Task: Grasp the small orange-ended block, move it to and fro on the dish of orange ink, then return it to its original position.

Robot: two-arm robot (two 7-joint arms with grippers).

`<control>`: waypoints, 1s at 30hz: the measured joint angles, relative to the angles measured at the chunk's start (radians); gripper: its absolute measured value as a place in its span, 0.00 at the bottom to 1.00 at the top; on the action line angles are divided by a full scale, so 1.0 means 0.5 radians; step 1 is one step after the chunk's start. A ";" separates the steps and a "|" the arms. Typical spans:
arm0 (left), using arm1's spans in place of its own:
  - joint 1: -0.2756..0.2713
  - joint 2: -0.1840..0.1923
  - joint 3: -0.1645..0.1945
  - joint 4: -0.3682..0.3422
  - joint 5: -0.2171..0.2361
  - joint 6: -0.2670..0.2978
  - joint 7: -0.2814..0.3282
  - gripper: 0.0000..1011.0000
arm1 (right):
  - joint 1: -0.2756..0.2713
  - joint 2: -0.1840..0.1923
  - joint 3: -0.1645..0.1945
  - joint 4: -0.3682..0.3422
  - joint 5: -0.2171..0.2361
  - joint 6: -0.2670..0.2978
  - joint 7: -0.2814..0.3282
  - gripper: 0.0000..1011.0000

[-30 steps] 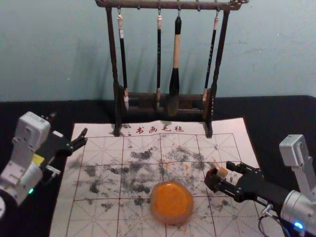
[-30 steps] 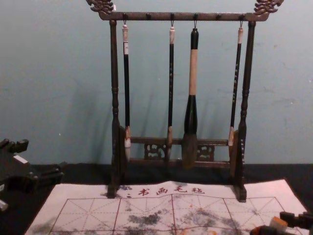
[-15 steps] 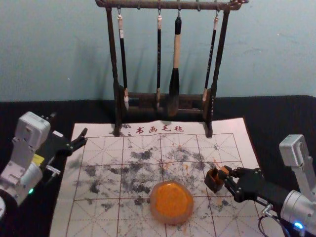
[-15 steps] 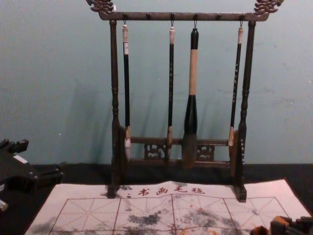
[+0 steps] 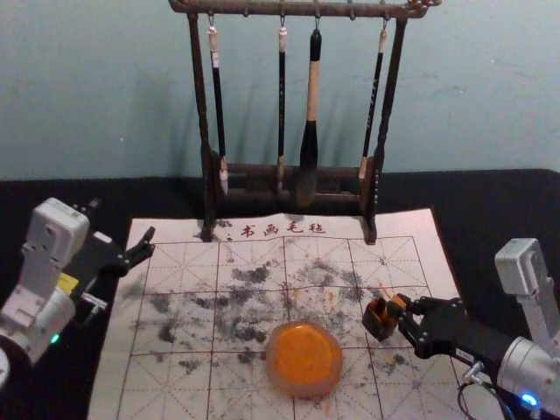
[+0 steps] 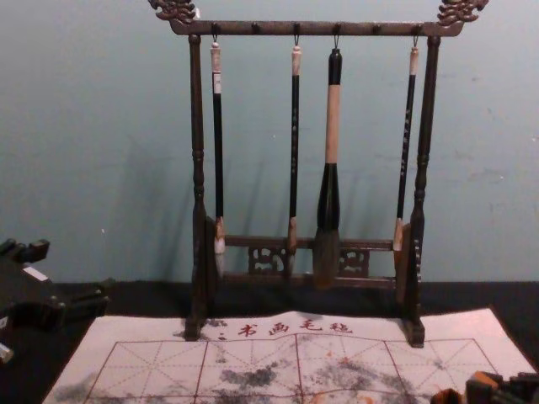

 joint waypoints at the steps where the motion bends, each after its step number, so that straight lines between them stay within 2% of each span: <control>1: 0.000 0.000 0.000 0.000 0.000 0.000 0.000 0.99 | 0.000 0.000 0.000 0.000 0.000 0.000 0.000 0.10; 30: 0.000 0.000 0.000 0.000 0.000 0.000 0.000 0.99 | -0.001 -0.012 0.018 -0.014 -0.027 -0.021 0.002 0.09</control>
